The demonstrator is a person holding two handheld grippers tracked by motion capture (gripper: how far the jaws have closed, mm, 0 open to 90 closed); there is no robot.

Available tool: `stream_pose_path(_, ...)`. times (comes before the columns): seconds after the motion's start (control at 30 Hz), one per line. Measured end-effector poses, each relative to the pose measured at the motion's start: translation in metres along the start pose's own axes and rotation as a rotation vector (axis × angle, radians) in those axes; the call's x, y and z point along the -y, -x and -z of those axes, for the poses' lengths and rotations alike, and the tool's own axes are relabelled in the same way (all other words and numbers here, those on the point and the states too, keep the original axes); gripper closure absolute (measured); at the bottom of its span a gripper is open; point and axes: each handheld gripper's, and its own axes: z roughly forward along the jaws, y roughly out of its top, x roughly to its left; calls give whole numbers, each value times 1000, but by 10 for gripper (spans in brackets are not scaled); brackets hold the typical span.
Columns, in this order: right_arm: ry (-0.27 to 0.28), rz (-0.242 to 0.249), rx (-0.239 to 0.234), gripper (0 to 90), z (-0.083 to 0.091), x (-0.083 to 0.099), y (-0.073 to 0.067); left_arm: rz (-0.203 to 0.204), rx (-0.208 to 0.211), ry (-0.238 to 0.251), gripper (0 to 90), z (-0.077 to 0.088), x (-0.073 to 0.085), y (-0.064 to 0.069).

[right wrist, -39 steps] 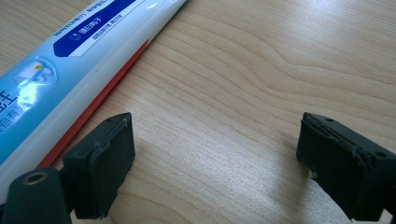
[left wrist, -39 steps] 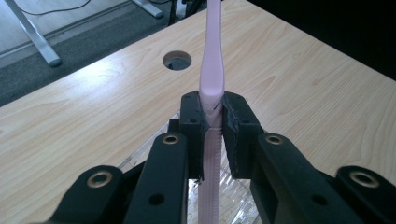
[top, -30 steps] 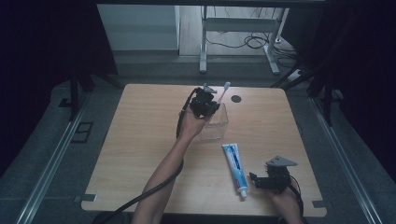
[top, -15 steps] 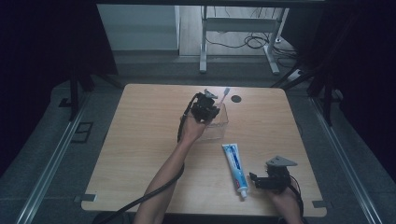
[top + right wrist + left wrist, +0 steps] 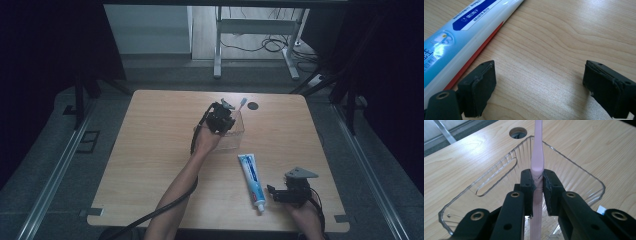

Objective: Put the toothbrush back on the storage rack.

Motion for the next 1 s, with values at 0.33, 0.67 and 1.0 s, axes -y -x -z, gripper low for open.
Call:
stream_pose_path(0.33,0,0,0,110,0,0,0,-9,-13,-40,791,-3,0,3)
stream_pose_path(0.67,0,0,0,110,0,0,0,5,-34,-91,788,-4,1,2)
stream_pose_path(1.0,0,0,0,110,0,0,0,7,-36,-100,728,-5,0,4)
